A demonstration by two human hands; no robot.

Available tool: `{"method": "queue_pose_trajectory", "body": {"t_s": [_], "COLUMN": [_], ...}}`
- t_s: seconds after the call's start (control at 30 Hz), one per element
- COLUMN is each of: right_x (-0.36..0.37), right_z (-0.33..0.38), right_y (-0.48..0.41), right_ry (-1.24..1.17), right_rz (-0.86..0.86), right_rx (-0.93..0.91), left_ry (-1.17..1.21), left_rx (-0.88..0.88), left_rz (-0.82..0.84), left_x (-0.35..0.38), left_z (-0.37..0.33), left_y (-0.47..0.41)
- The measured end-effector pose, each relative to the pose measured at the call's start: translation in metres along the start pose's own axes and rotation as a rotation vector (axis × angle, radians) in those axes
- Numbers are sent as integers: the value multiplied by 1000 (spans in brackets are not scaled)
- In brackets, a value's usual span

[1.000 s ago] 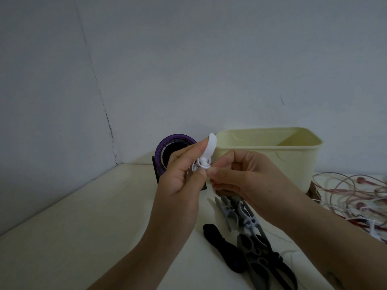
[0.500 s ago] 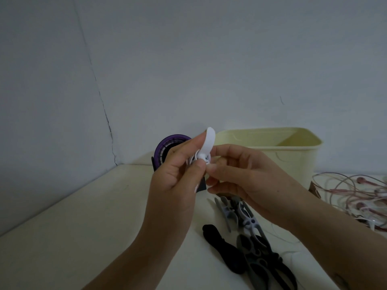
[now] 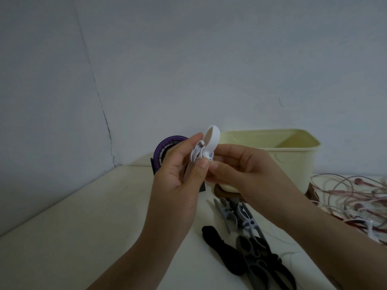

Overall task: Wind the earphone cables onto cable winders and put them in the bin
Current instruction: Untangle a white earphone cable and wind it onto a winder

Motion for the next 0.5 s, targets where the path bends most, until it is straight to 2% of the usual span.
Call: {"method": "queue_pose_trajectory", "body": {"t_s": [0.07,0.17,0.27,0.5], "right_x": [-2,-5,-5,-5], "right_z": [2,4,5,6], "right_y": [1,0,0,1], "right_ry": [145,344,368,418], "right_rz": [-56,-115,-130,-139], "right_rx": [-42,-88,-105,-147], "left_ry": [-157,-177,-151,-128], "left_rx": [20,-17,-59,-19], "left_rz": [15,83,154,118], "left_x": [-2,-6,-9,-10], "left_z": [-4,-8,-10,-7], "left_y": [-1,-6,-7,-3]}}
Point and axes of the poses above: each hand's wrist, its own y-axis away from the middle knuckle, its own x-axis out of the palm, z = x × y, the point moved 1 cm from there along -y, towards the middle knuckle, and after that the axes turned 6 degrees about x, right-handed, at the moved point
